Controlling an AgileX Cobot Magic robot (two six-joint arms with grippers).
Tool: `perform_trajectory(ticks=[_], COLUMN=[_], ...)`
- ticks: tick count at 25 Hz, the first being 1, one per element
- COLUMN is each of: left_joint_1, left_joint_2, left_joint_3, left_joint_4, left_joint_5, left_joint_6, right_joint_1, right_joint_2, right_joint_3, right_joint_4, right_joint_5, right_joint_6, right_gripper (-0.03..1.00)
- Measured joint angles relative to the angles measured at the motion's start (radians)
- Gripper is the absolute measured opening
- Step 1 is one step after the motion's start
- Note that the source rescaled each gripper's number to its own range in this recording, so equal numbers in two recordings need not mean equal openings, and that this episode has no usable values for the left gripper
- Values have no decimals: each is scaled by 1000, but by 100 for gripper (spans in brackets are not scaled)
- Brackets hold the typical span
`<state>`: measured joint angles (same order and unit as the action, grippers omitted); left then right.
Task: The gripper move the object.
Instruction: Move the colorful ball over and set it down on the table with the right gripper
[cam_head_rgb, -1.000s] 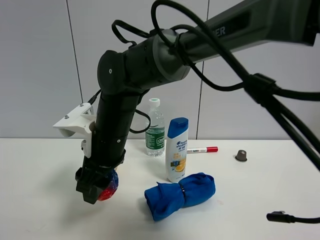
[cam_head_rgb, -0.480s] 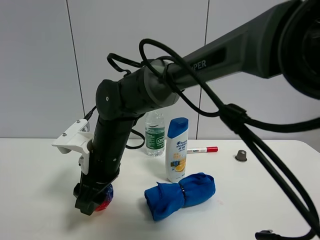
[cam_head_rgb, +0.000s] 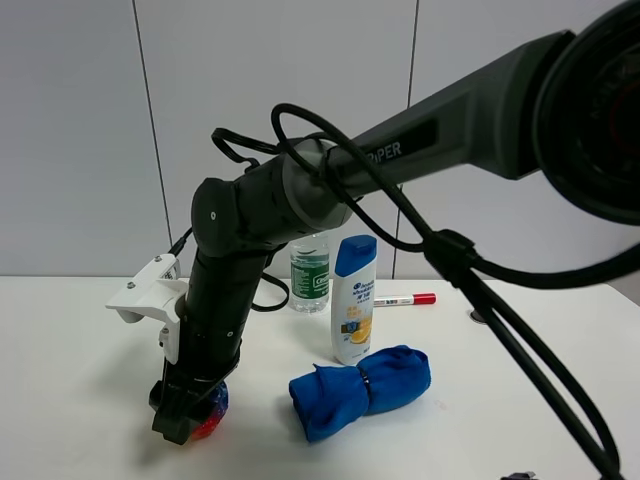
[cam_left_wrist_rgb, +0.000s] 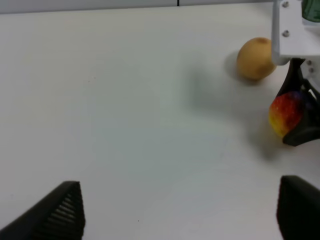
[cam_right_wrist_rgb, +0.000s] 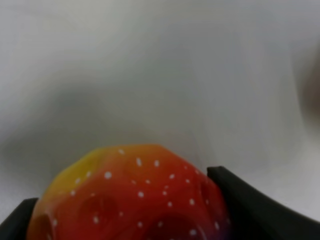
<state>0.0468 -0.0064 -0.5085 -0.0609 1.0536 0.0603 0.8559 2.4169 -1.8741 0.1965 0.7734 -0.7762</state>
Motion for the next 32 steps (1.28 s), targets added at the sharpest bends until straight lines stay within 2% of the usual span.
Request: perform_trajectory(ticks=[5, 9, 15, 20, 27, 32], left_joint_1=[0, 0, 0, 0, 0, 0], left_joint_2=[0, 0, 0, 0, 0, 0], left_joint_3=[0, 0, 0, 0, 0, 0], left_joint_4=[0, 0, 0, 0, 0, 0], left_joint_5=[0, 0, 0, 0, 0, 0], left_joint_6=[0, 0, 0, 0, 0, 0], right_joint_1=[0, 0, 0, 0, 0, 0], right_joint_2=[0, 1, 7, 7, -19, -92], right_joint_3=[-3, -3, -3, -3, -3, -3], right_joint_4=[-1, -5, -3, -8, -26, -27], right_joint_5=[24, 61, 79, 79, 80, 81], right_joint_6=[0, 0, 5, 35, 72, 88], right_gripper=[0, 20, 29, 48, 54, 65])
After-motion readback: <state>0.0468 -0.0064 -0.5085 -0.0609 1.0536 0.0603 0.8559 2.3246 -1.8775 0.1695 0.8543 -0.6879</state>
